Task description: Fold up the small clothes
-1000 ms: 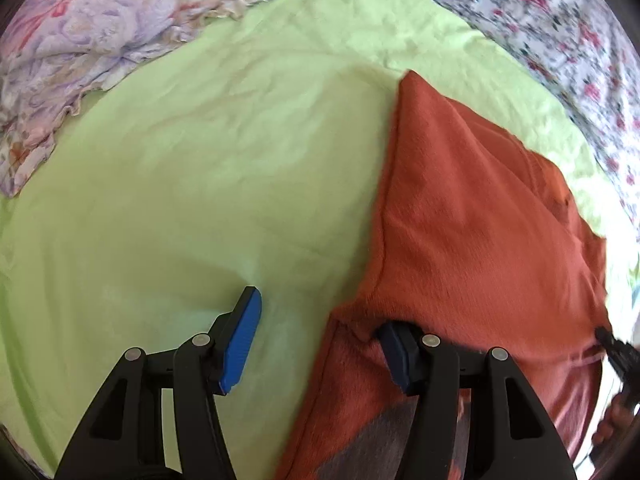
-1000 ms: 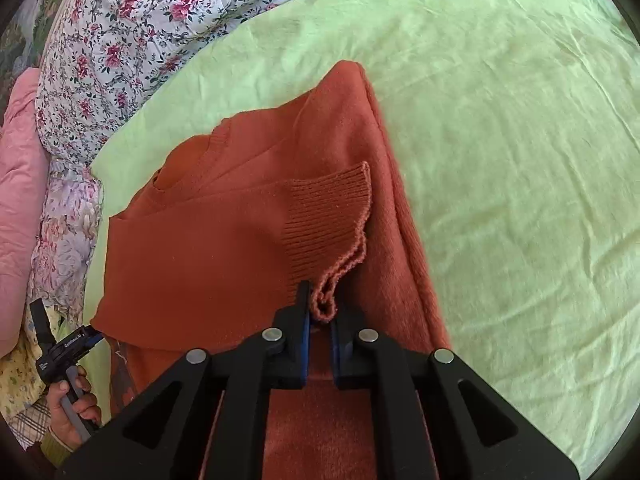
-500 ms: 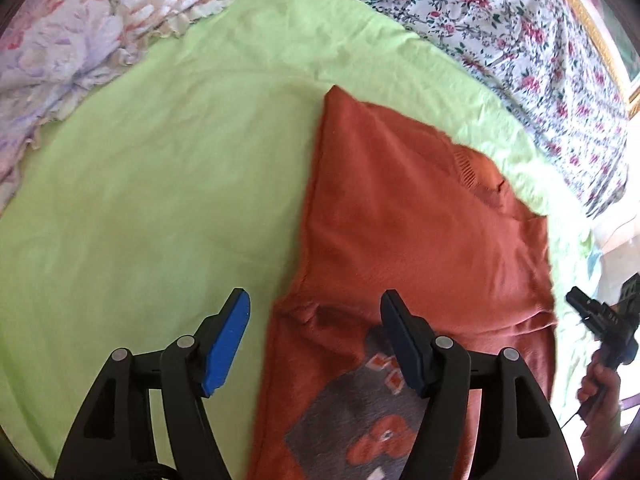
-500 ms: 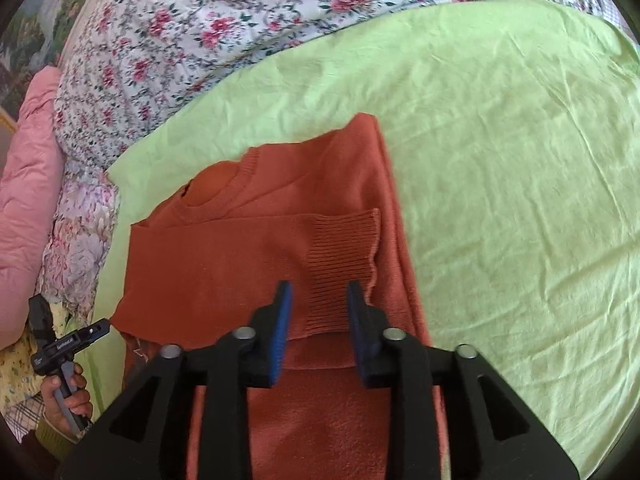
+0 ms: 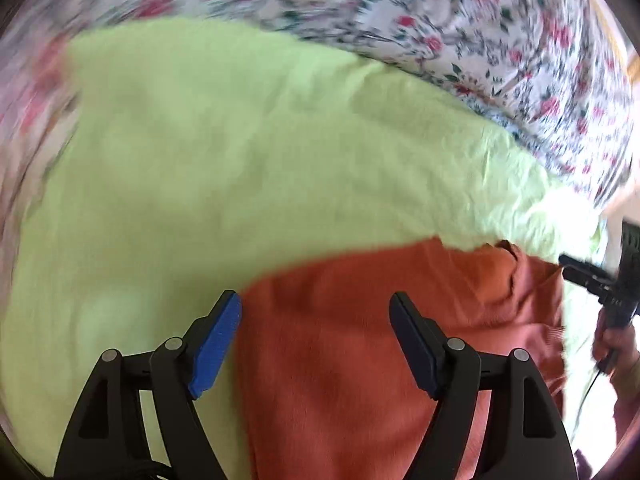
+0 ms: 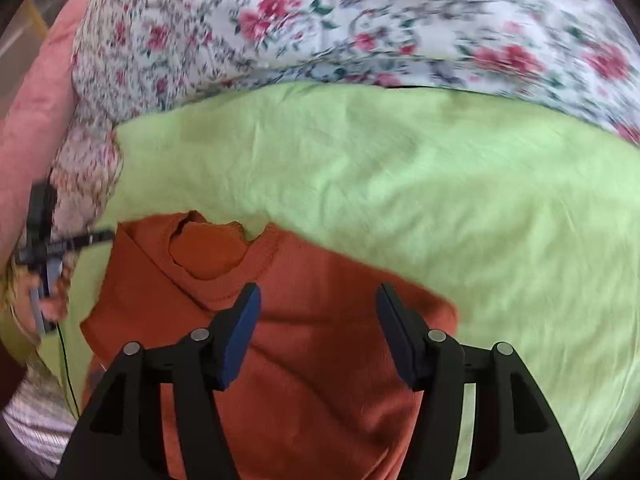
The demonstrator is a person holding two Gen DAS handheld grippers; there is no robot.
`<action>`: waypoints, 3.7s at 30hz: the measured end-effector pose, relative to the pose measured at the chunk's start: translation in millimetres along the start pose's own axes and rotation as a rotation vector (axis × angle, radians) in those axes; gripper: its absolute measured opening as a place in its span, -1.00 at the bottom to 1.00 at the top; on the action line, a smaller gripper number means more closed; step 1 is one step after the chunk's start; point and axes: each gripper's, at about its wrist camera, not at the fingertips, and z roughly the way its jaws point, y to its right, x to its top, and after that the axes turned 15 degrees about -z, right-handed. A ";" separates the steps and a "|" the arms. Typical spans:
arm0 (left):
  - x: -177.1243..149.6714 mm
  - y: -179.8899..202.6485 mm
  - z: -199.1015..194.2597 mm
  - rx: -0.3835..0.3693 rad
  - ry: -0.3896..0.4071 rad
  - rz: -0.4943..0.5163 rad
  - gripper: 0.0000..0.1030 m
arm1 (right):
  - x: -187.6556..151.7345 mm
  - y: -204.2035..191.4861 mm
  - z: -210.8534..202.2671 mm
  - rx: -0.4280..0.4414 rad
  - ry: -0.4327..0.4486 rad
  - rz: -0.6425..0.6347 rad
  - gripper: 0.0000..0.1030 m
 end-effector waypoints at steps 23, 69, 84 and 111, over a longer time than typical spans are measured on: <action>3.8 60.8 55.0 0.244 0.066 0.407 -0.91 | -19.8 2.1 38.8 -0.130 -0.062 -0.153 -0.86; -351.7 -96.0 -163.9 0.098 -0.103 -0.163 0.25 | -270.1 -200.5 -153.5 -0.028 -0.044 0.210 0.06; -405.1 -108.5 -152.2 -0.007 -0.195 -0.178 0.39 | -359.3 -192.7 -185.3 -0.048 -0.049 0.416 0.06; -416.0 -113.3 -165.7 -0.137 -0.194 -0.114 -0.85 | -381.3 -205.9 -159.0 0.179 -0.038 0.393 -0.81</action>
